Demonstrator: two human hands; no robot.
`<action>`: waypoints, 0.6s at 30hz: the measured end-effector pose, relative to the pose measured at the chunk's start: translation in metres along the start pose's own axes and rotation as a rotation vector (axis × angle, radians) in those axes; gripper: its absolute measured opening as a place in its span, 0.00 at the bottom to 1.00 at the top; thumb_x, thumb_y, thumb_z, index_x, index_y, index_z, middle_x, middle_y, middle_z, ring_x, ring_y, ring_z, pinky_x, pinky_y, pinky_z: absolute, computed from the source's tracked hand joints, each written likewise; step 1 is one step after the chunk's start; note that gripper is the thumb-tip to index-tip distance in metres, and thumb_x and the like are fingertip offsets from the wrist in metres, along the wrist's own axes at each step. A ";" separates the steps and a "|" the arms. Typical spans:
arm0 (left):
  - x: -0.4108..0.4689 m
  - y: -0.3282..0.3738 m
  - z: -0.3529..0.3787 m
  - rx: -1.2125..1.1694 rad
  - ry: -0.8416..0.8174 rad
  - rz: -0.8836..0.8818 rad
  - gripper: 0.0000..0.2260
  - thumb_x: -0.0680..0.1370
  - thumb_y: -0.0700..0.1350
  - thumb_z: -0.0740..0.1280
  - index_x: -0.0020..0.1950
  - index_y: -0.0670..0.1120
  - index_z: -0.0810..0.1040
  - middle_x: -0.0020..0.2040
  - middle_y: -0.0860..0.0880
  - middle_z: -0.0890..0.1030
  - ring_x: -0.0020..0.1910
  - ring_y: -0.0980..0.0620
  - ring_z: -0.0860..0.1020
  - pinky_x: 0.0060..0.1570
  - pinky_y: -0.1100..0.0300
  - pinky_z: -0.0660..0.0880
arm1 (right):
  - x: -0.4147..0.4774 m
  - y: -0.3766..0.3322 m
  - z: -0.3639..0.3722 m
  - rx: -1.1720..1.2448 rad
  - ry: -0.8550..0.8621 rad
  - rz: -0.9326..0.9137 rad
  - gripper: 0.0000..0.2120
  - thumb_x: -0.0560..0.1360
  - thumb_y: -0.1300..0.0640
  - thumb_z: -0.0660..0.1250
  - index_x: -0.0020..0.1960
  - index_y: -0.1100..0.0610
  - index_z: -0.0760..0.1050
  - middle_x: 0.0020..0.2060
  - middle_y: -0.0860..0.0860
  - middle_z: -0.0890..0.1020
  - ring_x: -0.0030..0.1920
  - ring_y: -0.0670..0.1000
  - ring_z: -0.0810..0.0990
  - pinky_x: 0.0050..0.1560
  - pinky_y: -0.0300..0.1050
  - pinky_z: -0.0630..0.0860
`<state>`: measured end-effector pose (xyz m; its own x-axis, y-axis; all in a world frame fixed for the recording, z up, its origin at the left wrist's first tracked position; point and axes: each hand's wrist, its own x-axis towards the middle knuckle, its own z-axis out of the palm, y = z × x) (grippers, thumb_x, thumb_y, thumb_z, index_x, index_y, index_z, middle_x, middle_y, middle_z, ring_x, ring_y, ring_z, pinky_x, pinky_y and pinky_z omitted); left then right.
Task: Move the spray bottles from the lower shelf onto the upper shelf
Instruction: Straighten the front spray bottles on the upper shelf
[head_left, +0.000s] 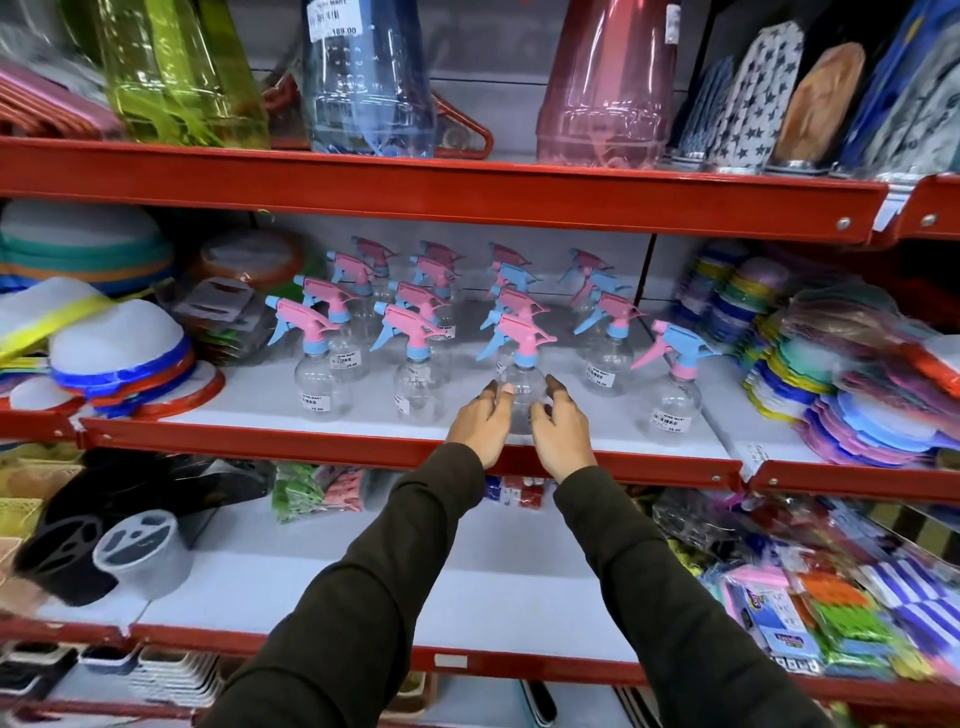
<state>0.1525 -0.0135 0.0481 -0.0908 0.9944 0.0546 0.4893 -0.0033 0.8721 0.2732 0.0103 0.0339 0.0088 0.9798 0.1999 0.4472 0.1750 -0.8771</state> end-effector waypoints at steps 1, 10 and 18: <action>-0.001 0.001 0.000 0.005 -0.006 0.000 0.27 0.84 0.59 0.49 0.78 0.46 0.65 0.77 0.41 0.68 0.74 0.42 0.68 0.74 0.52 0.62 | 0.000 0.000 0.000 0.001 -0.002 0.002 0.25 0.83 0.58 0.58 0.80 0.58 0.60 0.75 0.57 0.70 0.74 0.58 0.70 0.75 0.51 0.67; -0.001 0.000 0.002 0.031 -0.015 -0.006 0.28 0.84 0.60 0.48 0.80 0.46 0.61 0.79 0.42 0.65 0.76 0.43 0.65 0.76 0.50 0.60 | -0.001 0.000 -0.002 0.010 -0.027 0.015 0.27 0.83 0.58 0.59 0.80 0.56 0.59 0.76 0.57 0.68 0.75 0.58 0.69 0.76 0.55 0.66; -0.016 -0.014 0.017 -0.006 0.337 0.140 0.20 0.85 0.54 0.53 0.74 0.47 0.71 0.71 0.46 0.75 0.69 0.47 0.72 0.66 0.61 0.65 | -0.021 0.013 -0.022 0.126 0.178 -0.110 0.18 0.81 0.62 0.61 0.70 0.52 0.72 0.67 0.51 0.74 0.65 0.53 0.75 0.68 0.53 0.74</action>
<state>0.1612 -0.0273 0.0267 -0.3047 0.8933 0.3305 0.5123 -0.1388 0.8475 0.2984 -0.0103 0.0282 0.1286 0.9236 0.3611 0.3395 0.3011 -0.8911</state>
